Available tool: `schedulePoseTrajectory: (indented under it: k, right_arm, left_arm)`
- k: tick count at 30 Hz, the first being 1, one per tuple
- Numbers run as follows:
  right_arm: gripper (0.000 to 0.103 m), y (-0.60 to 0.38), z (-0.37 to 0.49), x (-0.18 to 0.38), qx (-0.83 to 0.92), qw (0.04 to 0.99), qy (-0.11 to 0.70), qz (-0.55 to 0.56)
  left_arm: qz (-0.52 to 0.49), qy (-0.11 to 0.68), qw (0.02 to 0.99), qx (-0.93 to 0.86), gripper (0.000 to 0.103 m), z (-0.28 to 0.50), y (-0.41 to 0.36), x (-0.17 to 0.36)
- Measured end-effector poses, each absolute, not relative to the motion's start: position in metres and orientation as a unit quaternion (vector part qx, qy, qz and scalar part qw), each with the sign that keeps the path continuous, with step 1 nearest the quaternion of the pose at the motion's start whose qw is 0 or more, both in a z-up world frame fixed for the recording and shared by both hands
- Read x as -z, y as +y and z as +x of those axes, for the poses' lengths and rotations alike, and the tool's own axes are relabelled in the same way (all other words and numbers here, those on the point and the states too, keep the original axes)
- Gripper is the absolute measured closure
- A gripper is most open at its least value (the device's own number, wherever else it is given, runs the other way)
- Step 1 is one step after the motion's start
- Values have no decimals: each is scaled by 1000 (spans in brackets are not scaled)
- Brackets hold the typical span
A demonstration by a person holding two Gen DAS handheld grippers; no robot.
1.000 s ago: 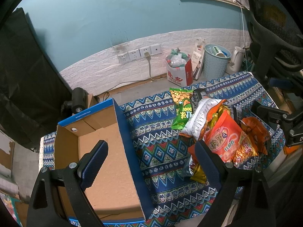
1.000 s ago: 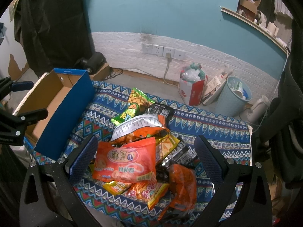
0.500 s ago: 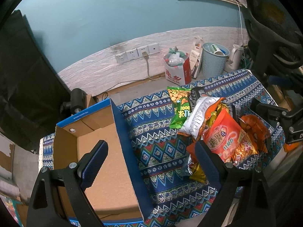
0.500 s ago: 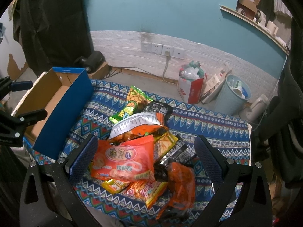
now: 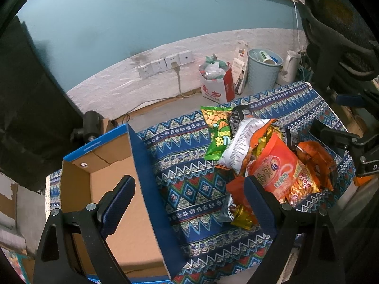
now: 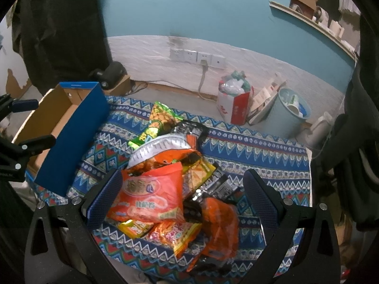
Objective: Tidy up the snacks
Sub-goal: 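Grasp the orange chip bag with the left gripper while the right gripper grasps another orange bag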
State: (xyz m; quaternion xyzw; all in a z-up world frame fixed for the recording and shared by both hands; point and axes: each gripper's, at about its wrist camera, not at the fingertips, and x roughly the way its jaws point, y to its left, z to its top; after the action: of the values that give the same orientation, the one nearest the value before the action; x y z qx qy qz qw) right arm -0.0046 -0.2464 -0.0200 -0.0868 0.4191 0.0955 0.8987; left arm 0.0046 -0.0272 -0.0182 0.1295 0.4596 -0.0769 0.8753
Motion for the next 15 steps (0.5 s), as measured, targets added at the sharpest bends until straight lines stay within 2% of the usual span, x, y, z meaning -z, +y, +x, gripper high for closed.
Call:
schedulePoseTrajectory:
  k: [15]
  right_arm:
    - [3, -307, 8, 68, -34, 871, 486, -63]
  left_arm:
    - [148, 491, 846, 146, 9, 23, -77, 56]
